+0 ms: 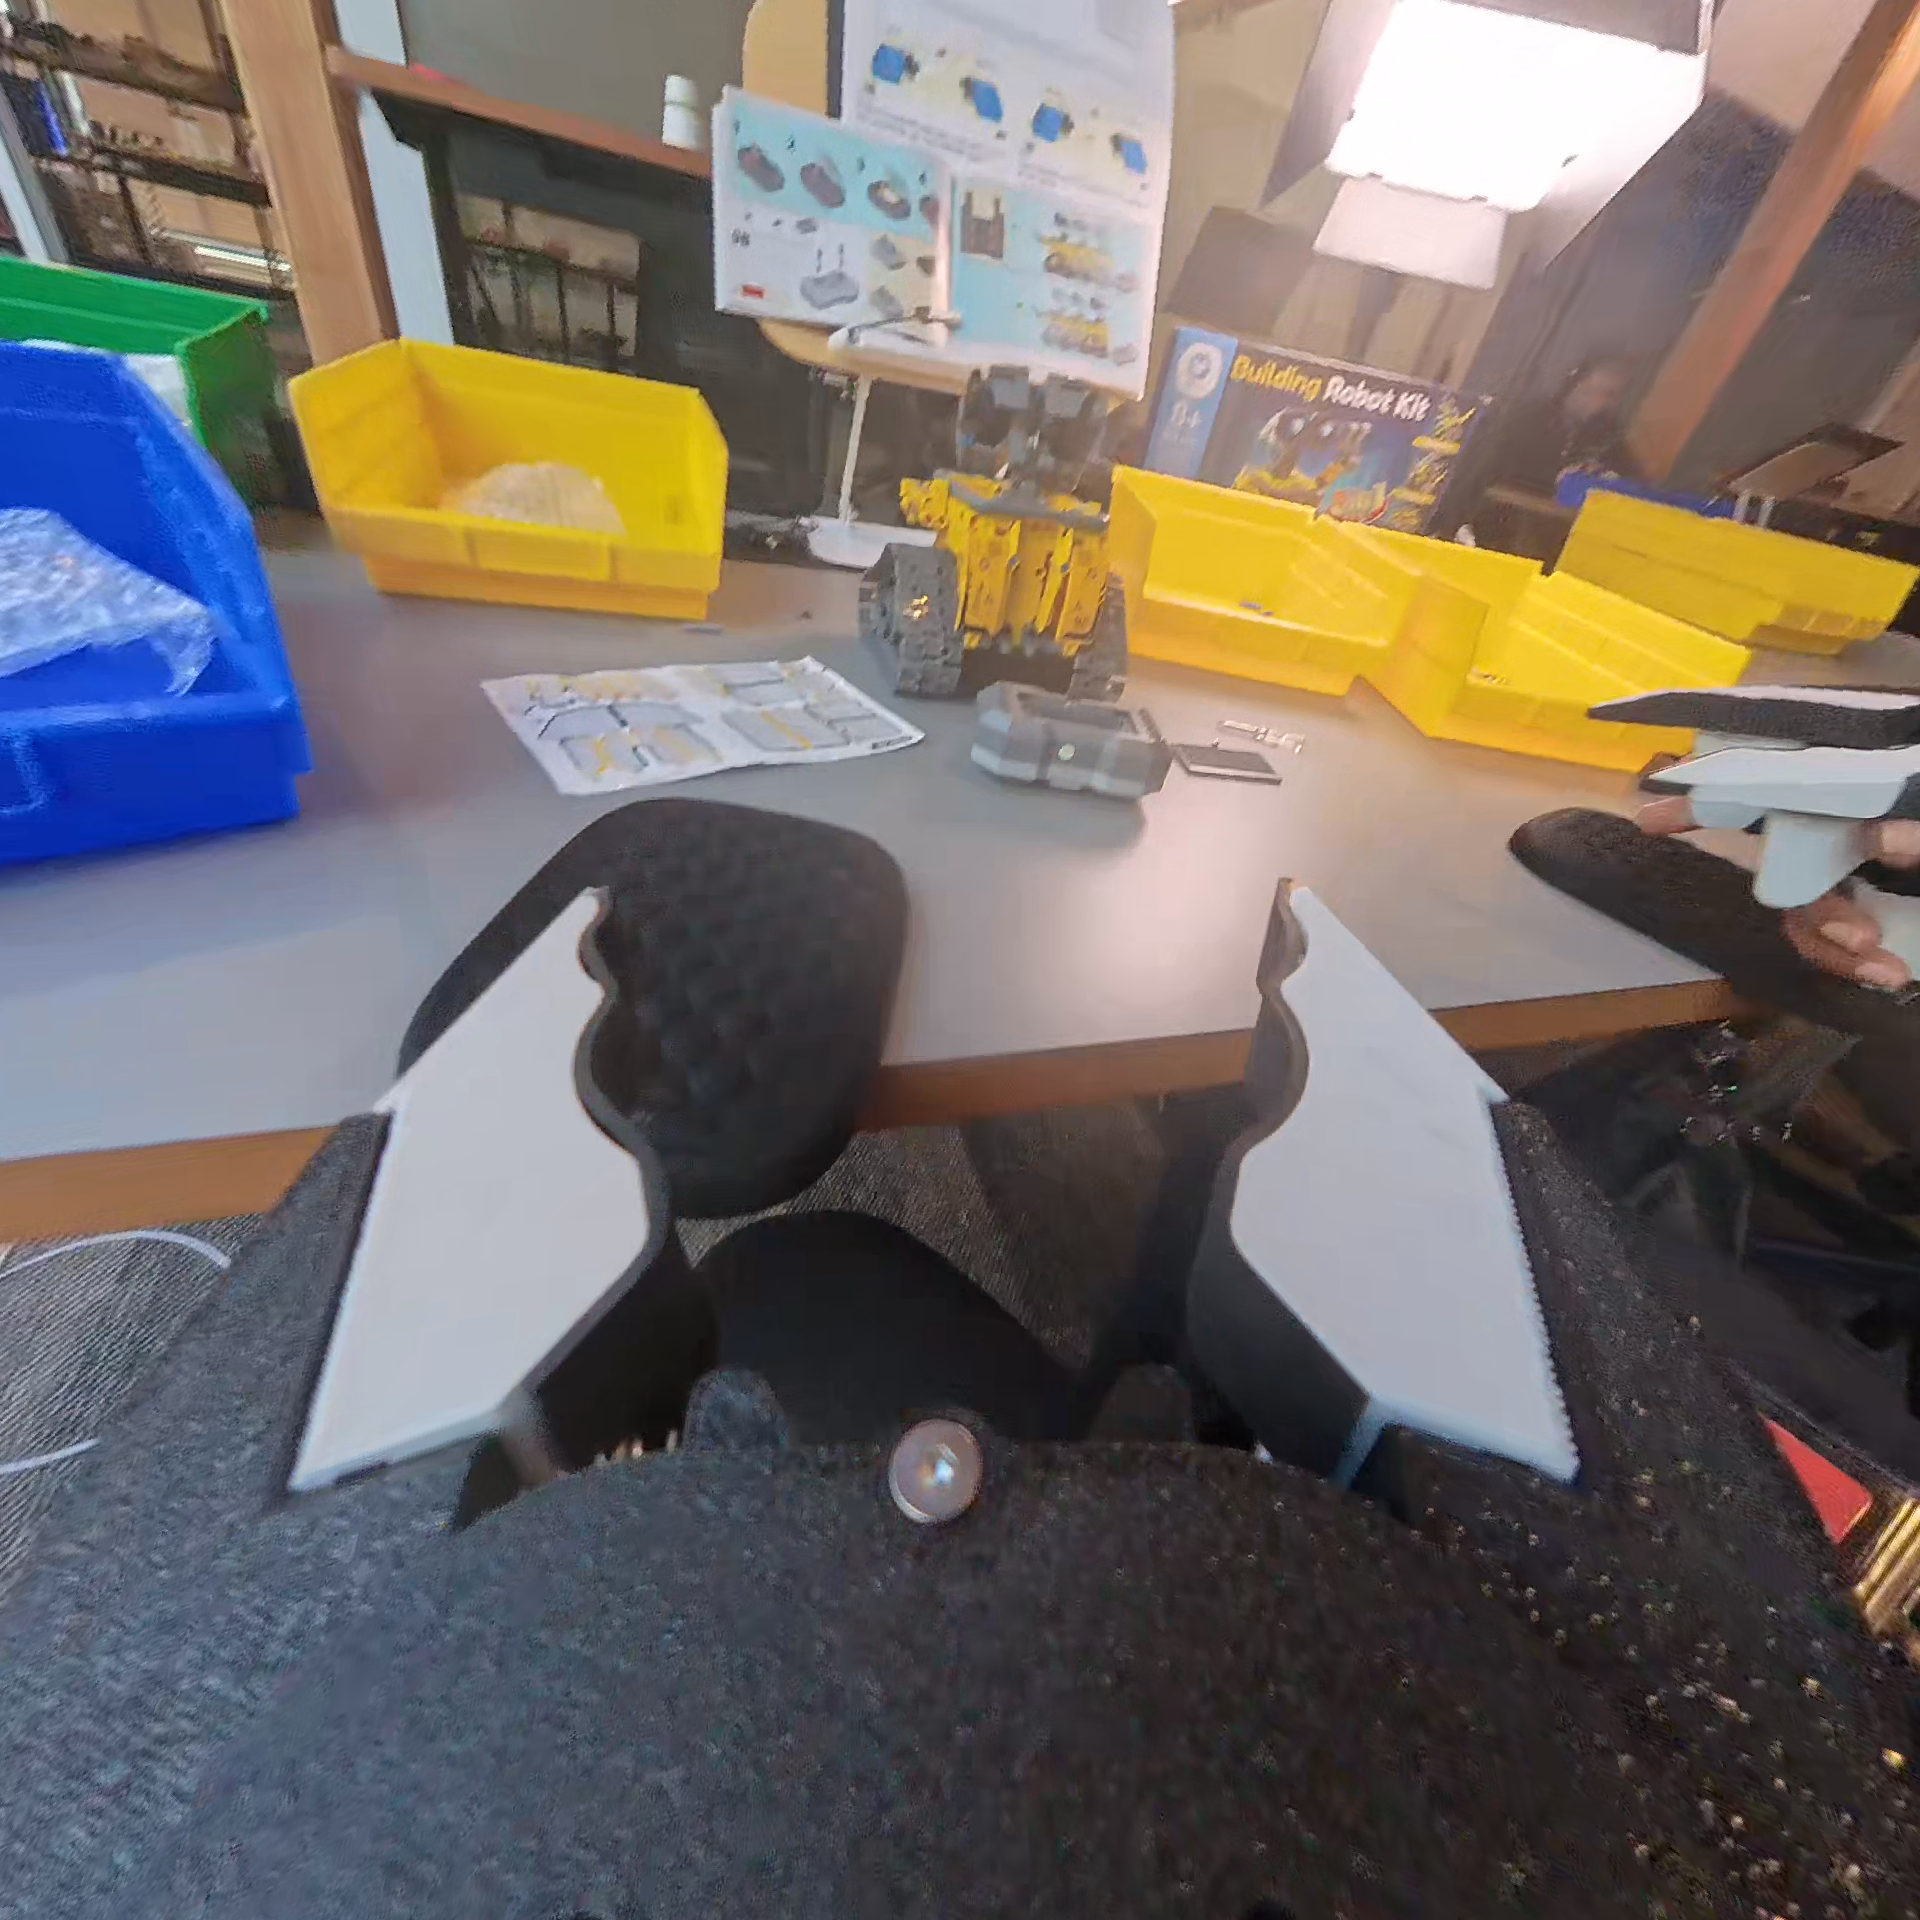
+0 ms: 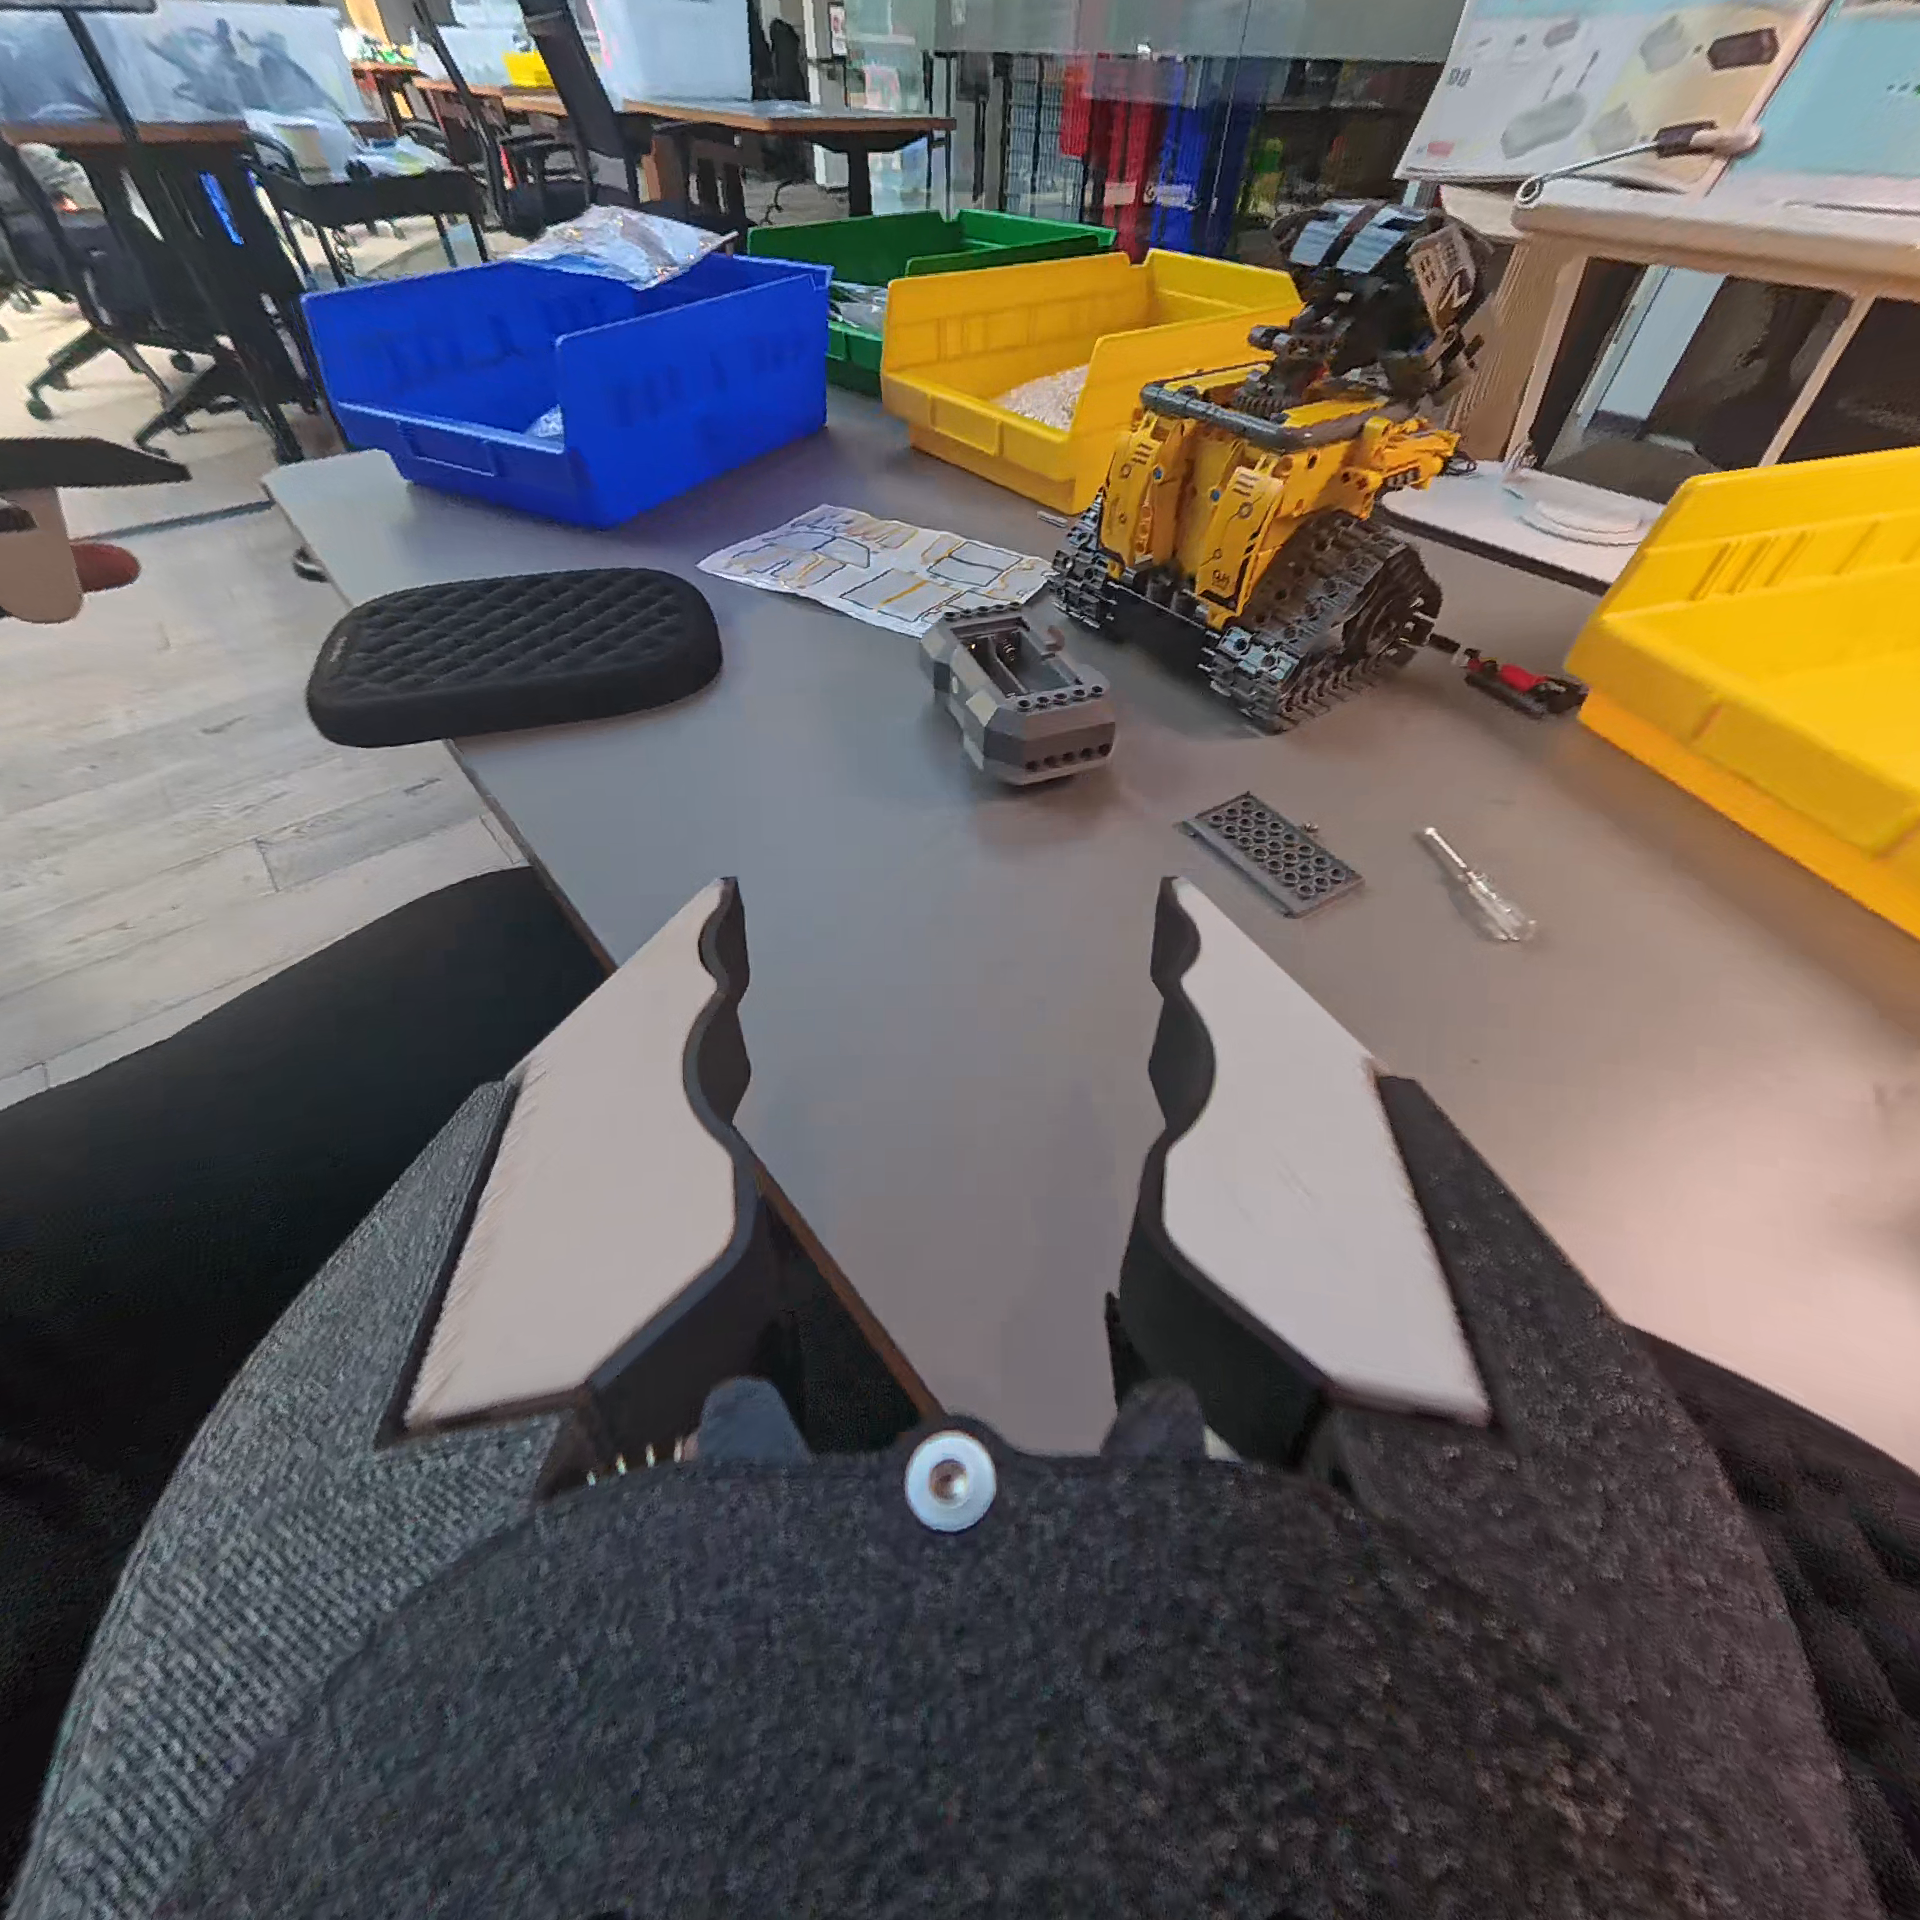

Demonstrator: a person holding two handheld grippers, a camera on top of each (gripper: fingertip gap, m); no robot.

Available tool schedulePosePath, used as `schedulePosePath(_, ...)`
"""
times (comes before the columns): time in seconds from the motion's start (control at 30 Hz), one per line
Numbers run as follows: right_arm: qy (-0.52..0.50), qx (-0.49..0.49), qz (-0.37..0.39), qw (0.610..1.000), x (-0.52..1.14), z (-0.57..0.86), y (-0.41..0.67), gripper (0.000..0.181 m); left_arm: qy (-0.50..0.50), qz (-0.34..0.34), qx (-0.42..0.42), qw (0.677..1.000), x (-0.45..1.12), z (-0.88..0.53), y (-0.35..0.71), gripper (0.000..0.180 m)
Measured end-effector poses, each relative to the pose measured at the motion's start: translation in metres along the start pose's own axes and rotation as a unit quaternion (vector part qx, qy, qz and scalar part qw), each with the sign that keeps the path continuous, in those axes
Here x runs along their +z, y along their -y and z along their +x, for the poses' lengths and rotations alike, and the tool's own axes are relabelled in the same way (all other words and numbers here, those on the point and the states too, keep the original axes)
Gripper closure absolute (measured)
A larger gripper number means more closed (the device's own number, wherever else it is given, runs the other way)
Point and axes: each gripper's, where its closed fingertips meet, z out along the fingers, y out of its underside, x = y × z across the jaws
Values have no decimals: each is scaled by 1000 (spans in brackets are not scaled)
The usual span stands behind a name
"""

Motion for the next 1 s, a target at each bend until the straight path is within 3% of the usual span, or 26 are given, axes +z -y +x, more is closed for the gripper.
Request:
schedulePosePath(0.13, 18, 2, -4, 1000, 7, -5, -2, 109, 33, -24, -9, 999, -5, -15, -10, 51)
schedulePosePath(0.3, 32, 15, 14, 999, 43, 12, 18, 116, 33, 34, 36, 998, 32, -27, 14, 77)
schedulePosePath(0.5, -10, 2, 43, 999, 109, 59, 28, 122, -57, 124, 75, 988, 112, -70, 83, 94)
schedulePosePath(0.63, -10, 58, 21, 998, 158, 66, 50, 123, -115, 168, 49, 978, 150, -100, 149, 93)
schedulePosePath(0.83, -48, 69, -16, 996, 159, 80, 131, 112, 37, 38, -12, 999, 149, -138, 183, 83)
schedulePosePath(1.0, -58, 137, -37, 988, 112, 92, 194, 109, 76, -77, -39, 993, 125, -90, 220, 78)
